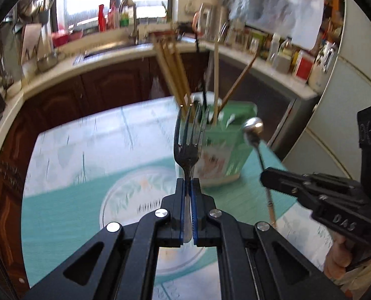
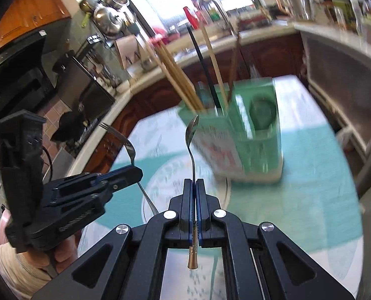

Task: Organize utensils
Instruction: 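Lift the held forks and spoon and lower them into the green holder with both tools, then open both tools and withdraw from the holder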

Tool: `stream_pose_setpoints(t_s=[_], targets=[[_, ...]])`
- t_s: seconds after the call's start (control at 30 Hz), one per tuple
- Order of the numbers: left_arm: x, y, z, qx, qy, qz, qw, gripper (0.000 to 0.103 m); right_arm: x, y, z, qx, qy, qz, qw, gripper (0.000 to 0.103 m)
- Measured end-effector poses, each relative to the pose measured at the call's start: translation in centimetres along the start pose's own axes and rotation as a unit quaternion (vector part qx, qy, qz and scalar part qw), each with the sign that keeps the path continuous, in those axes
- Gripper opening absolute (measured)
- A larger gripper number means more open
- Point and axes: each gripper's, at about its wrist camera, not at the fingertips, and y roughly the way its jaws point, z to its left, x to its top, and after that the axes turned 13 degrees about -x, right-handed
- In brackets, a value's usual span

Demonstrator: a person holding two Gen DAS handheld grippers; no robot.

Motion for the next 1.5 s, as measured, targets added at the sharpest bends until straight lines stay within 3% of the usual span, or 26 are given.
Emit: stream_pose_setpoints(t_s=[0.27,0.4,0.57,0.7,0.93,1.3,1.5], targets=[[7.6,-1.4,0.2,-0.026,0.049,-0.074,0.9957,0.002,7.2,-0.5,1.4,0.004,-0.018,-0.1,0.995,0.002],[10.4,-0.6,1.4,-0.044,0.046,-0.1,0.9929,0.002,9.8,-0.5,1.2,-0.001,-0.011,-0.143,0.99,0.002],[11.1,1.5,3.2,-0.056,0.026,-0.114,0.9915,0.002,11.4,0.7,0.7,-0.01,-0.031,-0.198,0.98,0.002],[10.0,3.4,4.0,-0.059,0.027,-0.107,0.9921,0.002,9.7,2.9,0.8,-0.024,-0.076,-0.233,0.969,0.002],[7.6,5.6,4.0,-0.047,0.046,-0.097,0.9931,0.003,6.4,7.3,1.3,-0.046,-0.127,-0.222,0.966,0.002],[5.3,6.8,4.0,-0.067,0.042,-0.045,0.9959,0.007,4.6,11.2,0.8,-0.039,-0.121,-0.143,0.981,0.003],[4.1,6.6,4.3,-0.08,0.021,-0.025,0.9963,0.036,3.7,10.7,0.6,-0.047,-0.129,-0.13,0.982,0.007]])
